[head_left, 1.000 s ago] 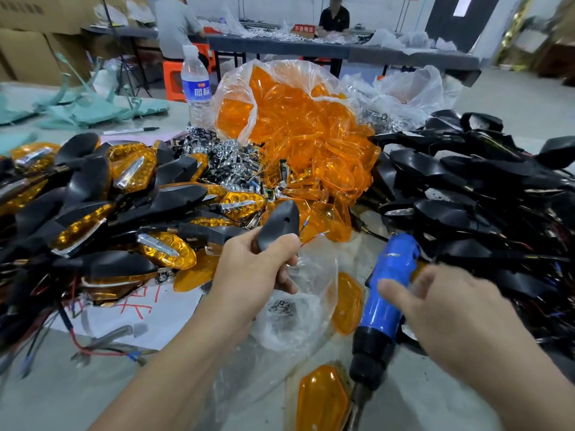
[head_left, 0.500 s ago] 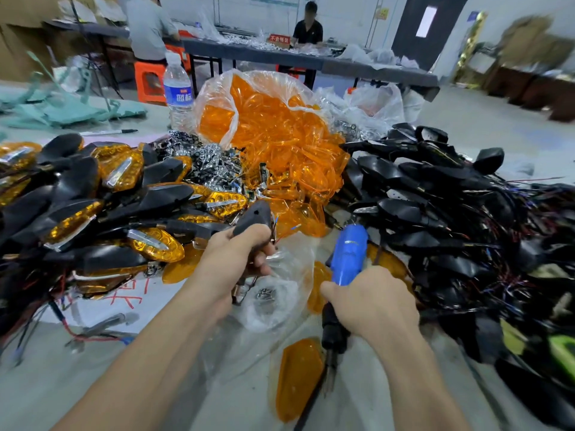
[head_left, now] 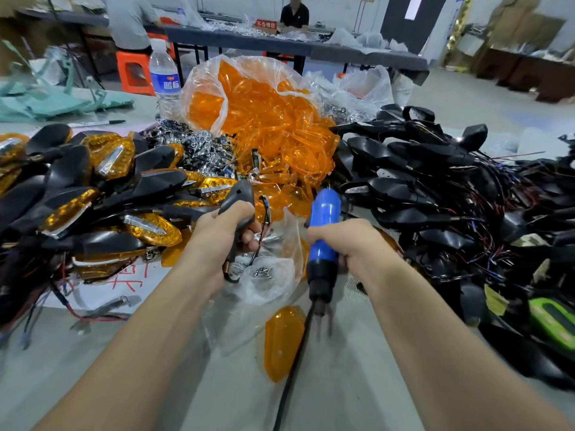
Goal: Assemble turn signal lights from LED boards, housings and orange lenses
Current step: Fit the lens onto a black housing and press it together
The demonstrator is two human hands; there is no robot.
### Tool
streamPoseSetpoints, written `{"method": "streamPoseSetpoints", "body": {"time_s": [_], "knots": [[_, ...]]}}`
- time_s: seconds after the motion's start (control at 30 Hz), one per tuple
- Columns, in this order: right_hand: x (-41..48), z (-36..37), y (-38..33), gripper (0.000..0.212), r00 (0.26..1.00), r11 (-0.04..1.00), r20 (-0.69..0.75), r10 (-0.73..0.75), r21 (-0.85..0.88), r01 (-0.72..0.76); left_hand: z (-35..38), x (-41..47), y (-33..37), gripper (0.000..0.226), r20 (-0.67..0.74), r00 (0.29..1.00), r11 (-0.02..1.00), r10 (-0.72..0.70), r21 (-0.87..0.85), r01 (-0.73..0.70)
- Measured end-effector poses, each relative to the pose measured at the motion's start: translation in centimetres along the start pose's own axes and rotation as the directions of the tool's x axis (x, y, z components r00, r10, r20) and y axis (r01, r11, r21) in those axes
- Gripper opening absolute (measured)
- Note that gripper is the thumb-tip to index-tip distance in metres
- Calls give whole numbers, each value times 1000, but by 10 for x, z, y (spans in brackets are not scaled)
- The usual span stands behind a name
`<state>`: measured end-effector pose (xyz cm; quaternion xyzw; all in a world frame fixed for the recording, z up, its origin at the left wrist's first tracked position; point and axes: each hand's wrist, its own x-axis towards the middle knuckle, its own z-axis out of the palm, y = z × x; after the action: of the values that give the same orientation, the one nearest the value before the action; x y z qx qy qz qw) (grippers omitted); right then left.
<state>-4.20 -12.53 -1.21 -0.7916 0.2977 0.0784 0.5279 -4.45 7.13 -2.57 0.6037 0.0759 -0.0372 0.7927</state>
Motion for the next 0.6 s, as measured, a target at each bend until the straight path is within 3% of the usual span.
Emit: {"method": "streamPoseSetpoints", "body": {"time_s": [0.07, 0.1, 0.17, 0.23, 0.3, 0.37, 0.5, 0.6], "knots": [[0, -6, 0, 50, 989, 905, 148, 9, 419, -71, -1, 1, 1, 18, -9, 1000, 1000, 8, -2, -8], [-4, -9, -2, 44, 977, 830, 213, -3, 546, -116, -1, 1, 2, 18, -12, 1000, 1000, 8, 1, -8], [-15, -16, -6, 40, 931, 665, 356, -83, 716, -215, 0, 0, 2, 17, -15, 1000, 1000, 10, 8, -10], [-25, -22, -12, 44, 822, 440, 503, -268, 823, -360, 0, -1, 1, 13, -1, 1000, 1000, 20, 10, -20], [-29, -27, -22, 46, 710, 318, 570, -413, 821, -474, 1, -3, 0, 10, 16, 999, 999, 42, 33, -42], [-29, -28, -33, 42, 688, 327, 552, -472, 834, -445, 2, -4, -2, 8, 15, 997, 995, 73, 71, -74], [-20, -21, -41, 47, 792, 427, 359, -494, 893, -139, 2, 0, -6, 5, -32, 991, 981, 129, 149, -123], [-12, -20, -40, 54, 754, 357, 257, -605, 934, -32, -1, 4, -8, 9, -76, 986, 974, 148, 184, -132]]}}
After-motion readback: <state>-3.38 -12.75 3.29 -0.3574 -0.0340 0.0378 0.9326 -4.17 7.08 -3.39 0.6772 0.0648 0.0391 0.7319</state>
